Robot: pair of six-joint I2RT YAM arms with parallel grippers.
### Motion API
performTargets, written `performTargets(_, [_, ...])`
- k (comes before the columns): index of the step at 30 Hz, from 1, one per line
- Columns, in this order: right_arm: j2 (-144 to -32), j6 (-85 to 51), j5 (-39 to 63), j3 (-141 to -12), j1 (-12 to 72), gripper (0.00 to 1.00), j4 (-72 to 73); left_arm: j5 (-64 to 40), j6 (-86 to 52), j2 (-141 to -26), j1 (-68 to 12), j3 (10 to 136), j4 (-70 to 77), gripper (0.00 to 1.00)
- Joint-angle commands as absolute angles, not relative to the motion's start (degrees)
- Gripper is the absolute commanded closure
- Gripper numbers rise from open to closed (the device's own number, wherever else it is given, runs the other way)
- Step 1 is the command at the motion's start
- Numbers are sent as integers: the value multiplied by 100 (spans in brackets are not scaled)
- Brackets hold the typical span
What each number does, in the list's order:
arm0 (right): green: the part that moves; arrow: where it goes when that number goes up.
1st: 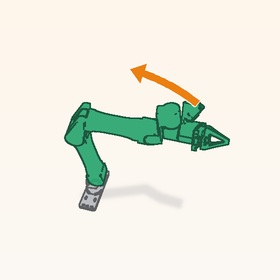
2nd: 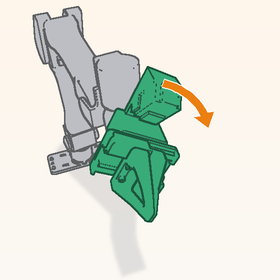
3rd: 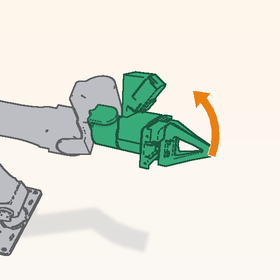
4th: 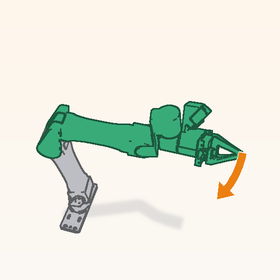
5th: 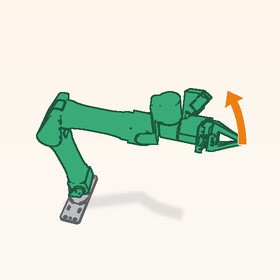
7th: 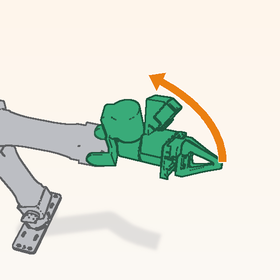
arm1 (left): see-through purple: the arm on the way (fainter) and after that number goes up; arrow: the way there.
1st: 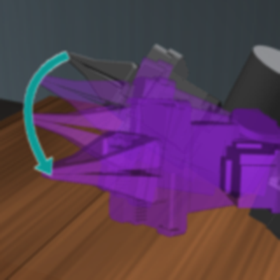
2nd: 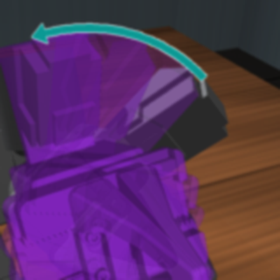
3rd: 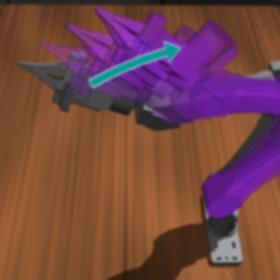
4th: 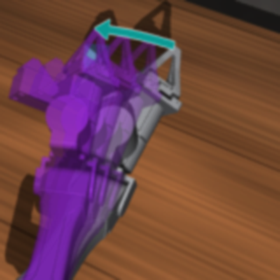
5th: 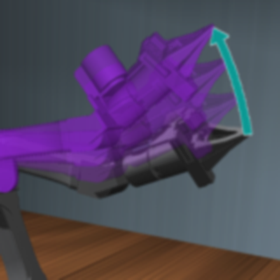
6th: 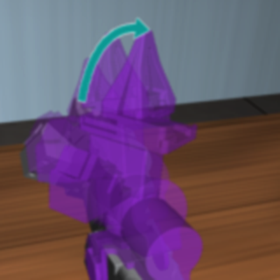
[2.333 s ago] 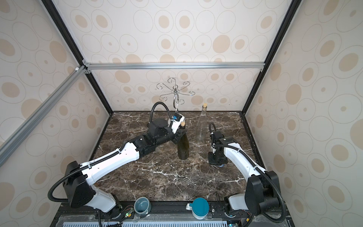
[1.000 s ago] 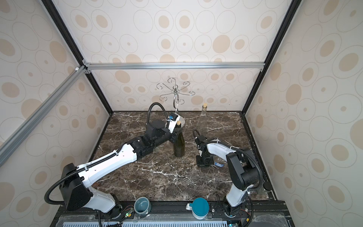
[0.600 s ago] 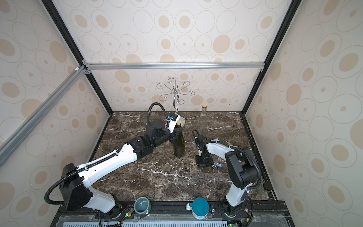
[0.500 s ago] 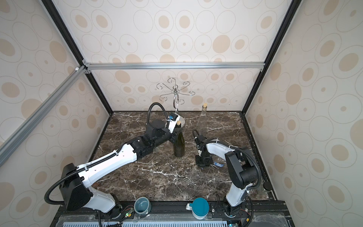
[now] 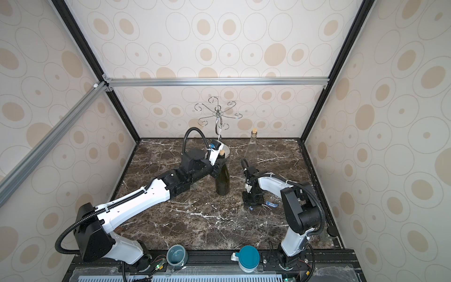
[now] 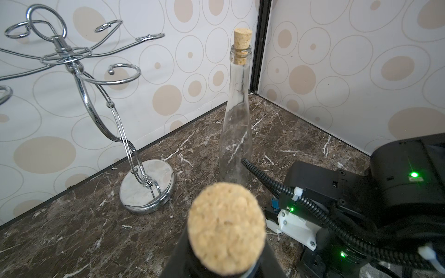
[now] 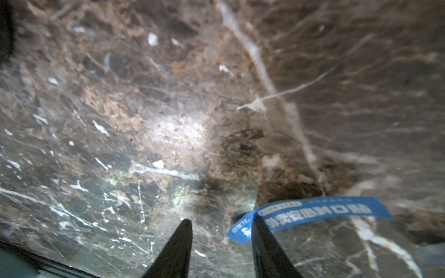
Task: Remove the label from the bottle
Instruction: Place the label at the center of the board.
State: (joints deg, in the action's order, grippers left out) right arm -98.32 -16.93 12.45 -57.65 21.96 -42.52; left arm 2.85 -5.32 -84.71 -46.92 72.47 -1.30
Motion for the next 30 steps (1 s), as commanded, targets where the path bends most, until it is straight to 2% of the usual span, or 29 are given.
performTargets(1, [-9905, -1462, 1194, -5676, 2038, 54, -4013, 431, -396, -8279, -4625, 7293, -97, 96])
performTargets(12, [-9799, -1314, 1212, -5713, 1776, 53, -3996, 448, -413, -8340, -4562, 7351, -44, 97])
performTargets(30, [-8338, -1288, 1133, -6165, 1709, 45, -4674, 381, -369, -8611, -4181, 7749, 329, 100])
